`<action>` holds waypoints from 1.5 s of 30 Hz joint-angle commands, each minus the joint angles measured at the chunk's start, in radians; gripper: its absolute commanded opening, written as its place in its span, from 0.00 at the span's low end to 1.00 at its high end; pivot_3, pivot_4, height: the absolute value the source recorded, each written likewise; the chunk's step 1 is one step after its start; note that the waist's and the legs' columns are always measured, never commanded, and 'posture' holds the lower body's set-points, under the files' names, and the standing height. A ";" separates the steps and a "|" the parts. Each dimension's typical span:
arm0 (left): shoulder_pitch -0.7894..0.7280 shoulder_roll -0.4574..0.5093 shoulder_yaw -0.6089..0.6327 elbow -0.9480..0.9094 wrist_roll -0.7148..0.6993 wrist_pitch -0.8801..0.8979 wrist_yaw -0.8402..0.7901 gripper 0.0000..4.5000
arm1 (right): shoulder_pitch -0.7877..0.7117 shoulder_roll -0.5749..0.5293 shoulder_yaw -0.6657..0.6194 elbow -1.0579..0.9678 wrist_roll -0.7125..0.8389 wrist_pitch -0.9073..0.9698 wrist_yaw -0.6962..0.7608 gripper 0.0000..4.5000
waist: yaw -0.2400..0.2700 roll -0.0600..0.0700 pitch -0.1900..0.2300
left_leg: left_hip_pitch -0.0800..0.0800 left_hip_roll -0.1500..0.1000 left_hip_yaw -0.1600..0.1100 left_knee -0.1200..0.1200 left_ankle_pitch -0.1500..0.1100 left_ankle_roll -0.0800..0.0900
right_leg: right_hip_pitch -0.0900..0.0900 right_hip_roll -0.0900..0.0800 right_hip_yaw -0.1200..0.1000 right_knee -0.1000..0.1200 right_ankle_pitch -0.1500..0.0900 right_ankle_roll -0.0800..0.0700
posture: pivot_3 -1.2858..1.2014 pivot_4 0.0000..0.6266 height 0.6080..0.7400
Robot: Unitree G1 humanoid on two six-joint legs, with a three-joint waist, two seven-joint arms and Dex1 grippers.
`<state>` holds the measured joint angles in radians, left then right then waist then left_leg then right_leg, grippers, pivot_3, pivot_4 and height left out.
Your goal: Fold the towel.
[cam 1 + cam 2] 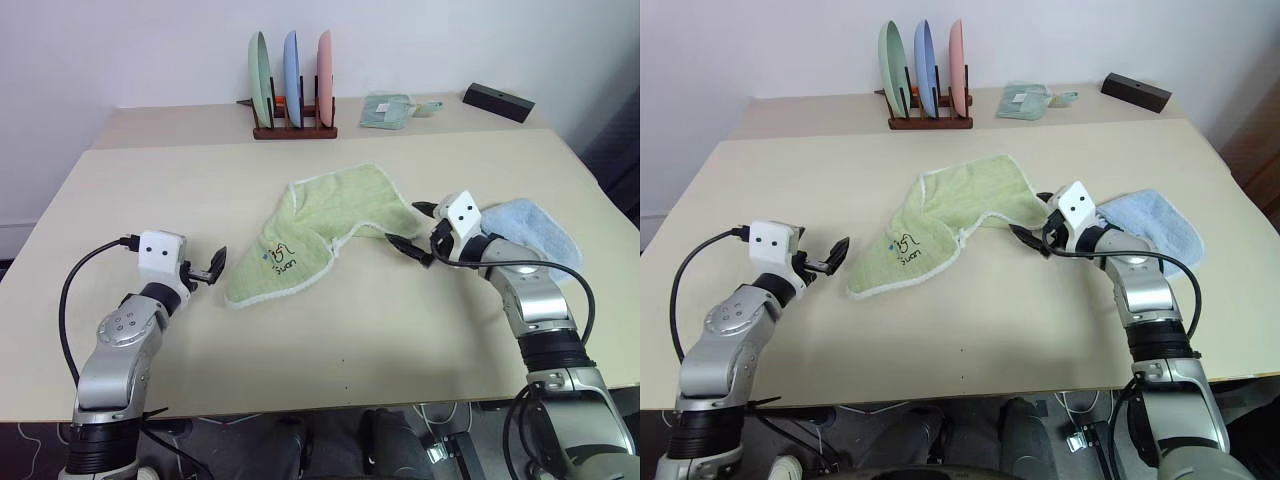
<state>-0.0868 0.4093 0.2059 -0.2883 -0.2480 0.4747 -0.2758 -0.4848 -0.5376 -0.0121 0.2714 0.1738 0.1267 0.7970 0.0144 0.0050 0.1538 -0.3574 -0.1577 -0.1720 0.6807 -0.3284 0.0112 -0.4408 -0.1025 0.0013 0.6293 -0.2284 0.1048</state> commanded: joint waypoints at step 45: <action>-0.363 -0.004 -0.513 0.114 0.190 0.356 -0.145 0.01 | 0.215 -0.025 -0.056 -0.353 0.023 0.163 -0.115 1.00 | -0.002 0.000 0.000 | 0.002 0.003 0.005 -0.001 -0.001 -0.001 | -0.003 0.006 0.011 0.001 0.001 0.002 | 0.52 0.24 1.00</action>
<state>-0.4728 0.3729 -0.3387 -0.1711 -0.0944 0.8232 -0.4357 -0.2551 -0.5662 -0.0618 -0.0470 0.1806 0.3000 0.6751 0.0122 0.0046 0.1539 -0.3554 -0.1543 -0.1668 0.6795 -0.3292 0.0101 -0.4438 -0.0964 0.0124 0.6301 -0.2273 0.1067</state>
